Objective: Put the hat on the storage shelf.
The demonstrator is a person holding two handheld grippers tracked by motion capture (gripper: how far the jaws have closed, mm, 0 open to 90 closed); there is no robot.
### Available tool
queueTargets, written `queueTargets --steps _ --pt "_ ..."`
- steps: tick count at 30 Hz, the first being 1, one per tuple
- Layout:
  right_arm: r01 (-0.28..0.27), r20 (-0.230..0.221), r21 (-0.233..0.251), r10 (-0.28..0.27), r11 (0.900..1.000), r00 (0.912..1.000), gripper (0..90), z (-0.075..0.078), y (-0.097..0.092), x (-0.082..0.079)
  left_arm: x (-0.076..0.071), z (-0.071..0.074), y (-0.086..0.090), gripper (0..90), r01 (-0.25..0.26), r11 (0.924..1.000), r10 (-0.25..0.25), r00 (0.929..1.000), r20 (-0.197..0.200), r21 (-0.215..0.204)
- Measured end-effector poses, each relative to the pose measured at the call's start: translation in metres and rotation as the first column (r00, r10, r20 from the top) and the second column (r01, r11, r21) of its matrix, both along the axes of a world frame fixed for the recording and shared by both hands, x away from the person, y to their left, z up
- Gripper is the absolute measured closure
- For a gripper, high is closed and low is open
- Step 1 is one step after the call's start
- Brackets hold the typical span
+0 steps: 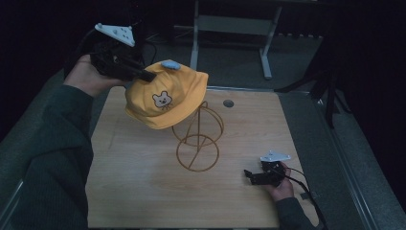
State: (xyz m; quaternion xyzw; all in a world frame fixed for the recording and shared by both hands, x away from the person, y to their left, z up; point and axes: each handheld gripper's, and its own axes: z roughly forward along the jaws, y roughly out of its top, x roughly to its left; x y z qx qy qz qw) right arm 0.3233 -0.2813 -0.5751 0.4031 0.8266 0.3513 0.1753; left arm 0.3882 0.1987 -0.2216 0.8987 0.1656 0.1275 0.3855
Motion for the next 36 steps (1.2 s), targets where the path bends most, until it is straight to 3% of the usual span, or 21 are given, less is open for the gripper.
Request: queueTargets --steps 13,36 --pt "0.000 0.000 0.000 0.000 1.0000 1.0000 11.1 0.000 0.000 0.000 -0.002 0.002 -0.011 80.9 0.036 0.9994 -0.036 0.9994 0.000 0.000" --pt "-0.001 -0.001 -0.003 0.001 1.0000 1.0000 11.1 0.000 0.000 0.000 0.006 -0.007 -0.047 80.8 0.109 0.9940 -0.109 0.9939 -0.010 -0.001"
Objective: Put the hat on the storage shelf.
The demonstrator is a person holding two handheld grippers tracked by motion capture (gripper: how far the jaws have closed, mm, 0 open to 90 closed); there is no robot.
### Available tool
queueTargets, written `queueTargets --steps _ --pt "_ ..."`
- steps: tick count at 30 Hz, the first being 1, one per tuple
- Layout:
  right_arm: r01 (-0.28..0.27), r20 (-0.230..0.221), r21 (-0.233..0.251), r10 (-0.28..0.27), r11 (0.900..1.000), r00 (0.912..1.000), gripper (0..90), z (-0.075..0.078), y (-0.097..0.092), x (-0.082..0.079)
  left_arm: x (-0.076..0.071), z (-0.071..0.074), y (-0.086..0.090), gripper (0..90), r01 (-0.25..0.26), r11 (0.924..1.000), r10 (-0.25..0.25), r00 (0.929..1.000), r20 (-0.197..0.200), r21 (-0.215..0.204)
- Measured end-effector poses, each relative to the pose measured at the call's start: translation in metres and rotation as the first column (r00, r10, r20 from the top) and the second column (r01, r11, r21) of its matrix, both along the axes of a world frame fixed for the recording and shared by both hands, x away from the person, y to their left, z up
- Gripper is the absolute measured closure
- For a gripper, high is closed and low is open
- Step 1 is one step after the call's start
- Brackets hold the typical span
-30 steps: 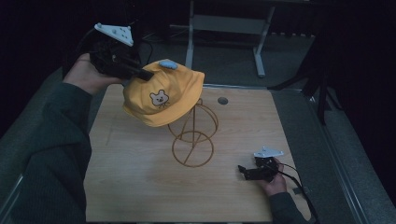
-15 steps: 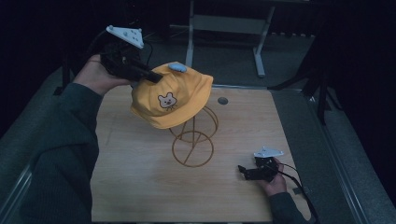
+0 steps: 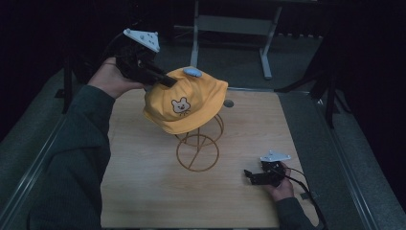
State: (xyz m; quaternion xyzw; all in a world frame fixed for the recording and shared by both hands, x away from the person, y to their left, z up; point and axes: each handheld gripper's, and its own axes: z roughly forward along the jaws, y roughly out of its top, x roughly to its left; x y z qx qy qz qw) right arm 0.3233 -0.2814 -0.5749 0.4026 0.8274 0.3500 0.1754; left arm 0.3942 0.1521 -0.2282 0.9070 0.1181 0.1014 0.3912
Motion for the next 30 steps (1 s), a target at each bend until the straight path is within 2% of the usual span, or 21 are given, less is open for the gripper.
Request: queueTargets --steps 2,26,30 --pt "0.000 0.000 -0.001 0.000 1.0000 1.0000 11.1 0.000 0.000 0.000 0.000 -0.001 -0.002 80.8 0.005 1.0000 -0.005 1.0000 -0.001 -0.004" --pt "0.000 0.000 -0.001 0.000 1.0000 1.0000 11.1 0.000 0.000 0.000 0.002 -0.008 -0.040 80.4 0.044 0.9972 -0.044 0.9990 0.000 0.060" --pt "0.000 0.000 -0.002 0.000 1.0000 1.0000 11.1 0.000 0.000 0.000 0.004 -0.013 -0.051 80.0 0.058 0.9938 -0.056 0.9983 -0.015 0.095"
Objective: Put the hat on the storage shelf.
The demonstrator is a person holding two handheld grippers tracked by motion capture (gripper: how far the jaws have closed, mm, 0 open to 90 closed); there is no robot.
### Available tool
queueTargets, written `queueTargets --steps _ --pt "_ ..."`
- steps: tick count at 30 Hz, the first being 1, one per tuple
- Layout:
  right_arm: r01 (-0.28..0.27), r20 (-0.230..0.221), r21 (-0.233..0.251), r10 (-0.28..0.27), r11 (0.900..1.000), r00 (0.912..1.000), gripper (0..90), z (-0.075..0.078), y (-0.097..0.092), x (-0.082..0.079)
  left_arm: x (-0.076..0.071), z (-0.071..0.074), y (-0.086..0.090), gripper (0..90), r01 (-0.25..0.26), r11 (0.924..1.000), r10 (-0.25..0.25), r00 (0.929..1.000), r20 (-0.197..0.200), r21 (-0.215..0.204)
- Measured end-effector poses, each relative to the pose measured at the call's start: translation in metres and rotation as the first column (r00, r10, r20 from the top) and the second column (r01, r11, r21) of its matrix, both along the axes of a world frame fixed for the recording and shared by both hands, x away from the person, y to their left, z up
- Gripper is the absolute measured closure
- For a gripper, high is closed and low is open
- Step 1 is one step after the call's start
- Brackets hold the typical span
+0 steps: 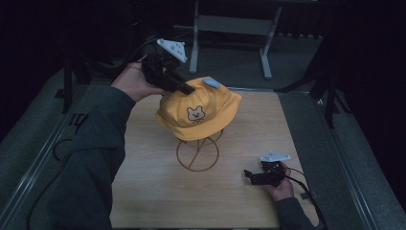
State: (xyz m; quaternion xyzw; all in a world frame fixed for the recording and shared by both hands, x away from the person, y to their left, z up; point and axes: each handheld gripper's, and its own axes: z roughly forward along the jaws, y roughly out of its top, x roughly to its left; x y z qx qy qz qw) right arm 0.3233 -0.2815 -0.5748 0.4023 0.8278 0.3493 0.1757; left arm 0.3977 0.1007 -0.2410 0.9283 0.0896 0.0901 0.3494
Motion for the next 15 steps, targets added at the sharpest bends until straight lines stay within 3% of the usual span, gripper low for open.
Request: queueTargets --steps 10,15 --pt "0.001 -0.001 0.001 -0.001 1.0000 1.0000 11.2 0.000 0.000 0.000 0.003 -0.011 -0.015 79.0 0.007 0.9995 -0.007 1.0000 0.003 0.031" --pt "0.002 -0.003 0.002 -0.002 1.0000 1.0000 11.1 0.000 0.000 0.000 0.004 -0.017 -0.022 73.1 -0.017 0.9992 0.016 0.9996 0.023 0.035"
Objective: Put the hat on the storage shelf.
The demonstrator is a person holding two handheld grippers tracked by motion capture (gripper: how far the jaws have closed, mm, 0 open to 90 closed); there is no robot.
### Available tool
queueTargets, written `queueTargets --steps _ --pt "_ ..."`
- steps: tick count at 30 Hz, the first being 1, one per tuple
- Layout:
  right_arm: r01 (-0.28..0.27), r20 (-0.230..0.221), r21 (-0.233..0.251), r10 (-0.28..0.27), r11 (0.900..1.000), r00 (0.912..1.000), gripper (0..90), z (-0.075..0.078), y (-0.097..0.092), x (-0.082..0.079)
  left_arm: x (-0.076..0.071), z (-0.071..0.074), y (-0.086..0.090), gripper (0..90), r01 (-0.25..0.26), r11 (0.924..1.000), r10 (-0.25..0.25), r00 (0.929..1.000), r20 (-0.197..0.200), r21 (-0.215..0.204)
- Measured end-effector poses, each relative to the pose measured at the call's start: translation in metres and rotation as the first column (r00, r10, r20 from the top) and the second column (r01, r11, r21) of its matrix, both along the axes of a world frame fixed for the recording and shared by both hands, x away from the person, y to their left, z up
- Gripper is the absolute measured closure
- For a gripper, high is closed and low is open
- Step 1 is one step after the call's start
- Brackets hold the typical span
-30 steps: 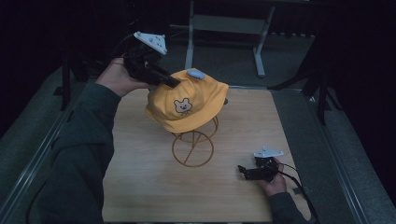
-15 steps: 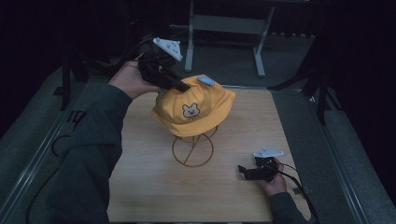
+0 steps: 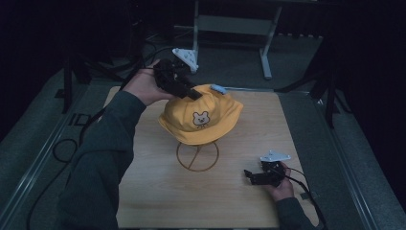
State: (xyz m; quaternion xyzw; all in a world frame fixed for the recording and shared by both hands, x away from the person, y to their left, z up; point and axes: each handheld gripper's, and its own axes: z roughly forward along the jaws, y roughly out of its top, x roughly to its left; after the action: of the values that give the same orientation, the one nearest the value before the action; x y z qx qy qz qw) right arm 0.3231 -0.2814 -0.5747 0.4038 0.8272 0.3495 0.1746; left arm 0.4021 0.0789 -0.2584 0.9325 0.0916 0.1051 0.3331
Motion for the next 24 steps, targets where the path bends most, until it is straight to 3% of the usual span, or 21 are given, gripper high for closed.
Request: queueTargets --steps 3,9,14,18,20,23,24 --pt "0.001 0.001 0.002 -0.001 1.0000 1.0000 11.1 0.000 0.000 0.000 0.001 -0.006 -0.005 67.5 -0.006 1.0000 0.006 1.0000 0.001 0.006" --pt "0.001 0.001 0.004 -0.001 1.0000 1.0000 11.1 0.000 0.000 0.000 0.000 -0.012 -0.012 64.7 0.017 0.9997 -0.018 0.9995 -0.026 -0.019" --pt "0.001 0.001 0.003 -0.001 1.0000 1.0000 11.1 0.000 0.000 0.000 -0.002 -0.015 -0.020 73.3 0.040 0.9988 -0.041 0.9989 -0.024 -0.029" --pt "0.000 0.003 0.002 0.000 1.0000 1.0000 11.1 0.000 0.000 0.000 -0.003 -0.016 -0.024 74.7 0.050 0.9981 -0.051 0.9985 -0.021 -0.037" --pt "-0.001 0.003 0.002 0.001 1.0000 1.0000 11.1 0.000 0.000 0.000 -0.002 -0.016 -0.024 73.7 0.044 0.9981 -0.045 0.9988 -0.019 -0.043" --pt "0.000 0.002 0.003 0.000 1.0000 1.0000 11.1 0.000 0.000 0.000 -0.002 -0.015 -0.020 63.8 0.022 0.9982 -0.023 0.9996 -0.015 -0.055" --pt "0.000 0.002 0.003 0.000 1.0000 1.0000 11.1 0.000 0.000 0.000 -0.002 -0.013 -0.014 63.8 -0.005 0.9978 0.004 0.9999 -0.012 -0.067"
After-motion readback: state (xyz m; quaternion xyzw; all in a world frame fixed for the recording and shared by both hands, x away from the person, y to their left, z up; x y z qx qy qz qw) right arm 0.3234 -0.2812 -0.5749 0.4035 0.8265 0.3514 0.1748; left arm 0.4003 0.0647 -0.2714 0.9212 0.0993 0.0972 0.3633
